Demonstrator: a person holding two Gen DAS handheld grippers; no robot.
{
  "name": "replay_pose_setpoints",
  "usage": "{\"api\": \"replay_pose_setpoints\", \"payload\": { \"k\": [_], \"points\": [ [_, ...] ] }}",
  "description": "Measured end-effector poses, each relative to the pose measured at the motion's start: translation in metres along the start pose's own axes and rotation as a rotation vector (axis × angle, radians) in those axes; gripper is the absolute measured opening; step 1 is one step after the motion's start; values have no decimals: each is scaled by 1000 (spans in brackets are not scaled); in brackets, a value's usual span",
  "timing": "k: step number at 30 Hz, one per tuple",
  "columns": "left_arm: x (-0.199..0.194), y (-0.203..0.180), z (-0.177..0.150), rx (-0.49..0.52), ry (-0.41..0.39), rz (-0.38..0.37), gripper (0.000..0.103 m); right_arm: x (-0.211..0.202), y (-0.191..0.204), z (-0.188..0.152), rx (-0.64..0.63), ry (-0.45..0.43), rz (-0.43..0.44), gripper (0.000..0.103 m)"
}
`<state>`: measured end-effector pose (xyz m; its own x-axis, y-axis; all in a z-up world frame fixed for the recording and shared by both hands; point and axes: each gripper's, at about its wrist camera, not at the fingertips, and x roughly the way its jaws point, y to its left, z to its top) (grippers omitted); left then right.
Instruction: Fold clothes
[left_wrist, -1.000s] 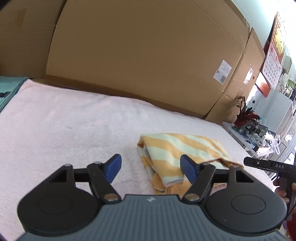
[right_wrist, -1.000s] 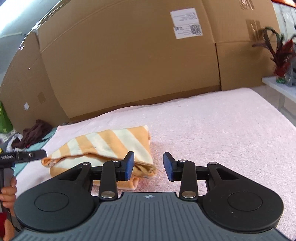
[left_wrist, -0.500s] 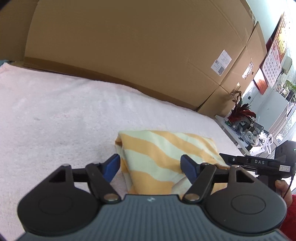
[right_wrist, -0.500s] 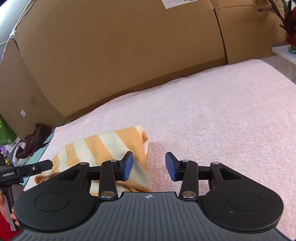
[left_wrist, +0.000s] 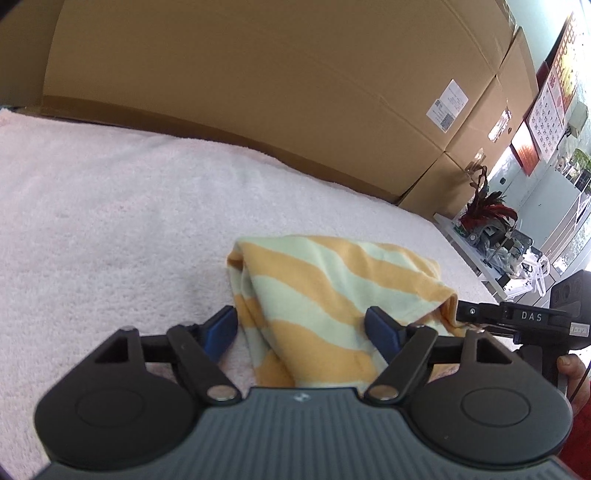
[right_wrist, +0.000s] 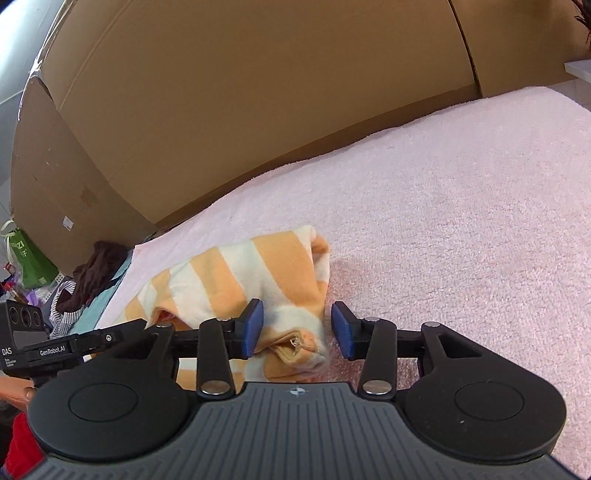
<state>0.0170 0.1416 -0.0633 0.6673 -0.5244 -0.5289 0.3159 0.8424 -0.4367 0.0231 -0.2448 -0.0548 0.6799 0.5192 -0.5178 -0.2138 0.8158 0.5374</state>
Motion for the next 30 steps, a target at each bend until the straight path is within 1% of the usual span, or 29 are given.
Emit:
{"api": "replay_pose_setpoints", "payload": {
  "k": [2,3,4,5,7,8,10,11,13,15,17,18,19,20,21,22,24,25,27,28,29,30],
  "points": [
    [3,-5,-1,25,7,-5,85,0,1,1,-1,14,12,45],
    [4,-8,-2,37,10,-7,92,0,4,0,-13,22,18,45],
    [6,-10,-3,49,14,-10,101,1,7,-1,-28,28,23,46],
    [7,-16,-4,82,20,1,102,1,10,-2,-42,27,21,46],
    [10,-32,-10,176,29,60,102,1,14,-3,-70,17,5,47],
    [9,-34,-11,186,28,64,102,-1,15,-3,-84,14,-2,47],
    [5,-30,-13,175,23,46,102,-8,14,-3,-112,4,-21,49],
    [2,-28,-14,168,22,42,102,-15,14,-3,-126,-18,-46,49],
    [-11,-24,-16,163,8,64,102,-32,16,-2,-161,-87,-101,49],
    [-26,-21,-18,173,-20,108,101,-49,22,-3,-209,-177,-106,49],
    [-45,-24,-18,215,-76,184,99,-57,35,-7,-271,-253,-100,47],
    [-53,-26,-15,228,-110,206,95,-55,43,-10,-318,-280,-108,46],
    [-61,-29,-11,233,-145,212,88,-48,52,-13,-372,-291,-129,40],
    [-66,-33,-6,232,-179,200,85,-38,61,-16,-427,-294,-154,31],
    [-69,-38,-1,229,-208,168,80,-29,67,-19,-463,-290,-167,24],
    [-68,-44,3,226,-225,126,75,-19,70,-20,-483,-280,-169,24],
    [-53,-56,5,240,-212,62,70,-1,78,-23,-513,-265,-170,23],
    [-42,-62,3,257,-197,53,69,6,80,-23,-511,-262,-167,22],
    [-19,-66,-4,284,-133,83,66,11,88,-28,-525,-232,-171,23],
    [-12,-64,-11,300,-110,101,62,12,91,-31,-543,-208,-175,23],
    [-10,-61,-18,320,-104,111,62,14,93,-37,-576,-178,-188,23],
    [-11,-60,-24,346,-106,113,62,13,93,-44,-611,-167,-205,23]
  ]
}}
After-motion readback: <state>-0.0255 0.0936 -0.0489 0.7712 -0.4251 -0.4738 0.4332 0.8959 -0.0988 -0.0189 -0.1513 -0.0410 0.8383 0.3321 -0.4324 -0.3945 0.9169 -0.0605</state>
